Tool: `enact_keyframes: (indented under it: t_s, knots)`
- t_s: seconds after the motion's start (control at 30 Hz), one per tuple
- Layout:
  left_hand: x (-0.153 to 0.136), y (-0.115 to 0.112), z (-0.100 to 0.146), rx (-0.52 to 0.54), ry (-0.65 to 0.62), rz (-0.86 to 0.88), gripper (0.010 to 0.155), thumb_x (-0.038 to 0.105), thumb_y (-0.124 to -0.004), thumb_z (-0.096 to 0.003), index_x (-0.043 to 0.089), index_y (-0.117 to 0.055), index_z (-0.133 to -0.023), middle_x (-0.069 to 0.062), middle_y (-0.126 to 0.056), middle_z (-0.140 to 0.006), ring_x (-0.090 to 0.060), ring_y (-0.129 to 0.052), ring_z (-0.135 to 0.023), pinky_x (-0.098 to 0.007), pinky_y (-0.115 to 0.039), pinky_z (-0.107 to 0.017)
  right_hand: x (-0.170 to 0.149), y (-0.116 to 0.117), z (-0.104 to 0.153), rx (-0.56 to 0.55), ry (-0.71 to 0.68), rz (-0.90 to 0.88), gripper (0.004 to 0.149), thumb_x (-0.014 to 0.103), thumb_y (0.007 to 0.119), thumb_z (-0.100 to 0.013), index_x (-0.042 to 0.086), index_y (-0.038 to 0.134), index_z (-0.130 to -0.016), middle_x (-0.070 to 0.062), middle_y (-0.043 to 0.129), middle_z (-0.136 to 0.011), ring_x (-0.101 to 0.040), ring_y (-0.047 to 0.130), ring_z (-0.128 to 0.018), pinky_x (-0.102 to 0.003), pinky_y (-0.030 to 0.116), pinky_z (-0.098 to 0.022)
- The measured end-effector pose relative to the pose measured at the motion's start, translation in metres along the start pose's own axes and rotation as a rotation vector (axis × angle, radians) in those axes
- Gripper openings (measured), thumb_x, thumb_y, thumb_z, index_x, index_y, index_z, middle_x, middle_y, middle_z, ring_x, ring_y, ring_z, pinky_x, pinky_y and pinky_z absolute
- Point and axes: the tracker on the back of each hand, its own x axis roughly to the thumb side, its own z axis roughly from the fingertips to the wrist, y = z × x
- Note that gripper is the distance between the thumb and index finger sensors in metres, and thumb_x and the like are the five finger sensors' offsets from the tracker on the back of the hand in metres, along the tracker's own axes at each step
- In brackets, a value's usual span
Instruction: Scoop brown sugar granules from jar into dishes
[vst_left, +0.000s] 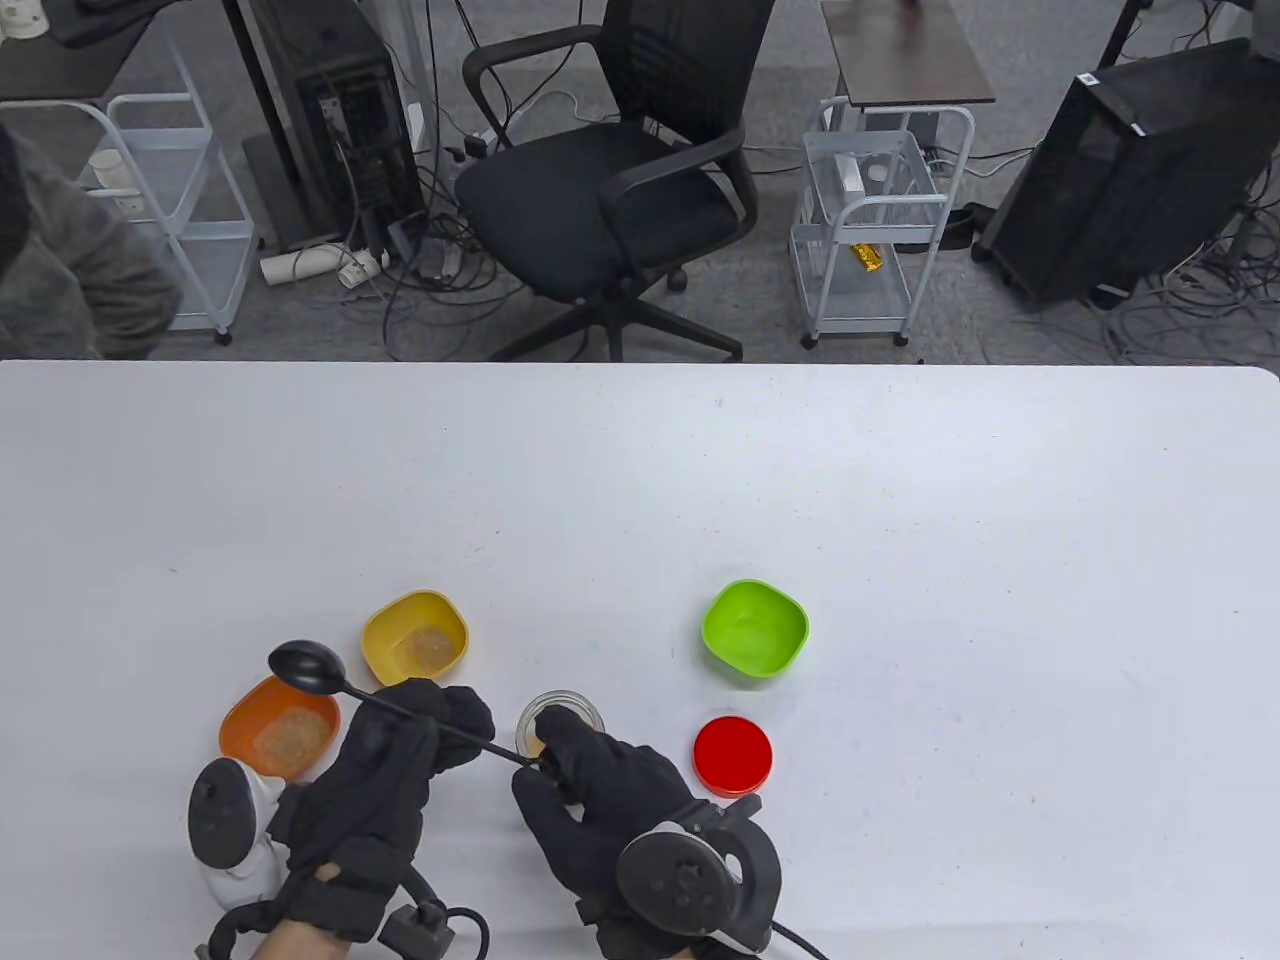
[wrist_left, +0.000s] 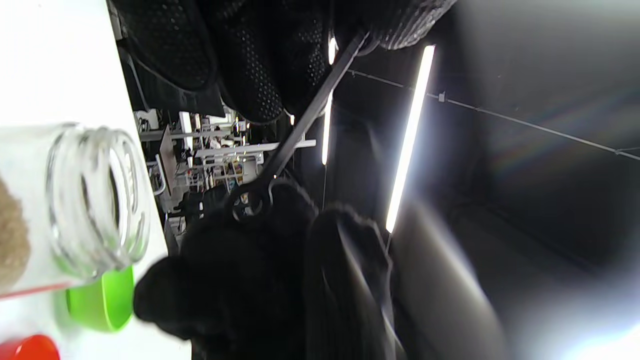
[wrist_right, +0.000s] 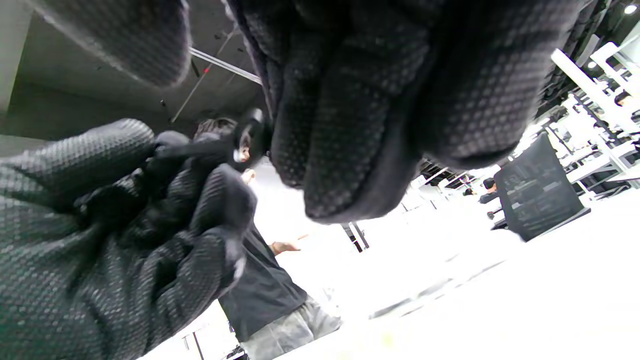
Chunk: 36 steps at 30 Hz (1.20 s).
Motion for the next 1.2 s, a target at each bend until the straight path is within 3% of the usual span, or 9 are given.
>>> enact_keyframes:
  t_s: [0.23,0.47,0.67,0.8,0.97,1.1,1.2]
  knots:
    - [-0.003,0.005,0.000,0.017,0.009,0.033,0.047,0.044,-0.057,-0.0654,0.034,-0.050,-0.111,-0.003,-0.082,-0.092,-0.033,-0.094,-0.088,-0.059,-0.089,-0.060,-0.006,-0.003,0.002,0.000,0.030,-0.006,0.063,0.059,0.071,-0.054,0.012,0.083,-0.093,0.001,0.107,-0.069,-0.018,0.115,-0.044,-0.045,0.098,-0.046]
    - [-0.005,0.008,-0.002,0.007,0.024,0.014,0.050,0.046,-0.055,-0.0643,0.037,-0.048,-0.113,-0.003,-0.084,-0.084,-0.027,-0.104,-0.065,-0.046,-0.098,-0.043,-0.008,-0.004,0.003,0.005,0.050,-0.013,0.061,0.059,0.071,-0.054,0.013,0.083,-0.093,0.002,0.107,-0.068,-0.018,0.115,-0.043,-0.045,0.098,-0.045]
    - [-0.006,0.013,-0.001,0.071,0.063,-0.087,0.049,0.047,-0.064,-0.0646,0.025,-0.066,-0.108,0.000,-0.090,-0.073,-0.018,-0.104,-0.045,-0.035,-0.096,-0.033,-0.010,-0.005,0.003,0.008,0.066,-0.018,0.060,0.058,0.071,-0.054,0.013,0.084,-0.092,0.002,0.107,-0.067,-0.017,0.115,-0.043,-0.044,0.098,-0.045]
    - [-0.010,0.015,-0.001,0.077,0.114,-0.131,0.049,0.043,-0.066,-0.0681,0.014,-0.070,-0.107,-0.003,-0.088,-0.078,-0.019,-0.104,-0.049,-0.035,-0.096,-0.036,-0.011,-0.006,0.003,0.007,0.076,-0.023,0.060,0.058,0.071,-0.054,0.013,0.084,-0.092,0.002,0.107,-0.067,-0.017,0.115,-0.043,-0.044,0.098,-0.045]
    - [-0.012,0.016,-0.004,0.042,0.110,-0.136,0.048,0.036,-0.065,-0.0685,0.012,-0.065,-0.110,-0.007,-0.082,-0.086,-0.026,-0.100,-0.063,-0.042,-0.093,-0.046,-0.016,-0.008,0.003,-0.001,0.100,-0.029,0.060,0.058,0.071,-0.054,0.014,0.083,-0.093,0.002,0.107,-0.068,-0.018,0.115,-0.044,-0.045,0.097,-0.046]
    - [-0.013,0.017,-0.003,0.030,0.119,-0.158,0.047,0.039,-0.060,-0.0679,0.031,-0.055,-0.114,-0.007,-0.079,-0.094,-0.034,-0.096,-0.083,-0.055,-0.093,-0.053,-0.017,-0.009,0.003,-0.001,0.106,-0.031,0.059,0.057,0.071,-0.054,0.015,0.081,-0.094,0.003,0.106,-0.070,-0.019,0.113,-0.046,-0.045,0.095,-0.048]
    - [-0.013,0.016,-0.004,0.029,0.114,-0.151,0.049,0.041,-0.059,-0.0672,0.036,-0.050,-0.115,-0.007,-0.084,-0.093,-0.034,-0.101,-0.080,-0.055,-0.095,-0.050,-0.017,-0.009,0.003,-0.007,0.111,-0.028,0.058,0.057,0.071,-0.054,0.016,0.080,-0.095,0.003,0.104,-0.071,-0.019,0.113,-0.047,-0.046,0.094,-0.049]
